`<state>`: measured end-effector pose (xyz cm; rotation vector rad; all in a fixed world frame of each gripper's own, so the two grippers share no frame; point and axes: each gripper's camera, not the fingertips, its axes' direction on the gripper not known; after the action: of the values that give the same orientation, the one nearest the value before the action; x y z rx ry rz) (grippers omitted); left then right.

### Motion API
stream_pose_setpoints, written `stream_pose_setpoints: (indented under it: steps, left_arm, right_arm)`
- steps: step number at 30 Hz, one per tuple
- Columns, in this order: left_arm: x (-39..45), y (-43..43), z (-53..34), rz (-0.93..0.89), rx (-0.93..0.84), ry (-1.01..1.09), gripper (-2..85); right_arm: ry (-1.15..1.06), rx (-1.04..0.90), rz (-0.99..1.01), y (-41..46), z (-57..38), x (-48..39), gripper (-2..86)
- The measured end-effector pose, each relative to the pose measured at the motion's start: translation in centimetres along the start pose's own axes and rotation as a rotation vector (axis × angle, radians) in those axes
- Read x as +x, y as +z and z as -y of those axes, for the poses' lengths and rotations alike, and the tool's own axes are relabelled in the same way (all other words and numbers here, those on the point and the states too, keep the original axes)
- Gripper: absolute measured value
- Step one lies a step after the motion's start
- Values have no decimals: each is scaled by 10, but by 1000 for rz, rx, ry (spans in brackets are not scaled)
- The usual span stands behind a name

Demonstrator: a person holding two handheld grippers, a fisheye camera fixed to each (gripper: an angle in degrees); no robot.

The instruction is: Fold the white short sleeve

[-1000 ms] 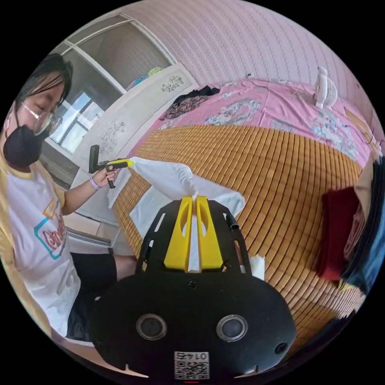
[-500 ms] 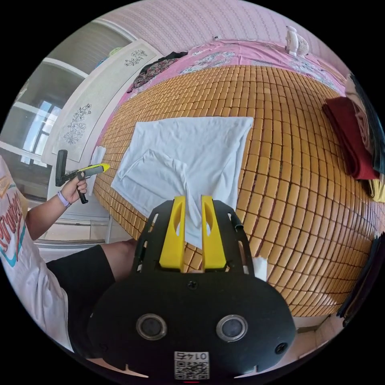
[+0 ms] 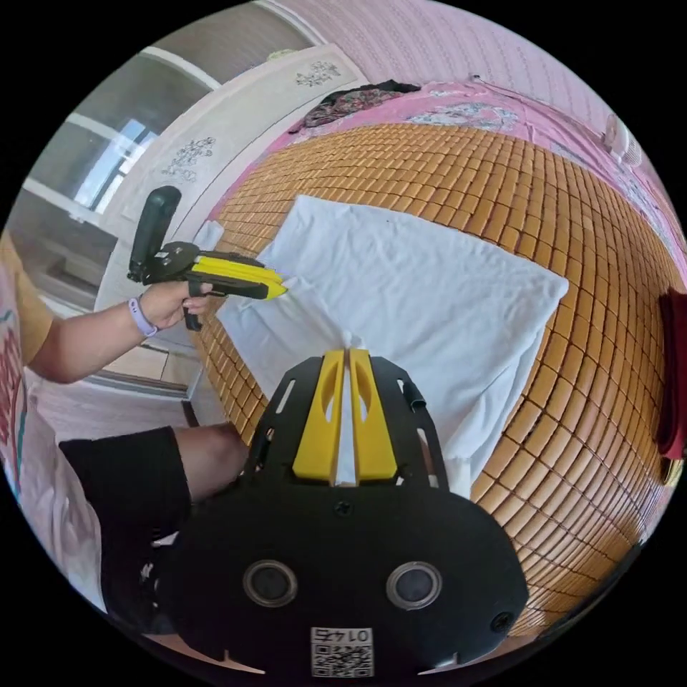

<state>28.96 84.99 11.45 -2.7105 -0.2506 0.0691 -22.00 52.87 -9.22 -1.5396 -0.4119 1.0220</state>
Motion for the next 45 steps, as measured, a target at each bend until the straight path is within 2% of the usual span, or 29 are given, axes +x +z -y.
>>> stream_pose_setpoints:
  steps: [4, 7, 10, 15, 19, 22, 25, 27, 30, 33, 36, 45]
  left_arm:
    - [35, -23, -40, -68, -43, 52, 15]
    - [57, -23, -71, -172, -174, 34, 18]
    - [78, -32, -80, -156, -169, 50, 0]
    - [105, -21, -46, -51, -60, 44, -8]
    - [131, 5, -25, -80, -43, 43, -9]
    - [158, 32, -20, -49, -140, 82, -10]
    - [182, 46, -20, 38, -217, 135, -10]
    - [191, 49, -23, 27, -208, 121, -10]
    - [201, 47, -27, 15, -193, 122, -10]
    - [213, 44, -31, 12, -178, 126, -10]
    - [225, 36, -33, 41, -180, 121, -10]
    - [260, 34, -52, 18, -144, 151, -10]
  right_arm:
    - [-115, -114, 148, -13, -4, -42, 41]
    - [-154, -243, 129, -11, -9, -72, 46]
    - [-155, -303, 100, -11, 6, -89, 30]
    - [-202, -216, -75, -1, 107, -112, 4]
    - [-245, -188, -188, 32, 204, -127, -2]
    - [-274, -239, -226, 71, 284, -139, -3]
    - [-360, -329, -377, 102, 351, -152, -4]
    - [-410, -471, -301, 115, 388, -160, -4]
    - [-418, -547, -258, 122, 416, -174, -4]
    - [-473, -580, -337, 133, 431, -204, -7]
    - [-525, -582, -441, 143, 438, -234, -8]
    - [-513, -597, -459, 154, 462, -275, -9]
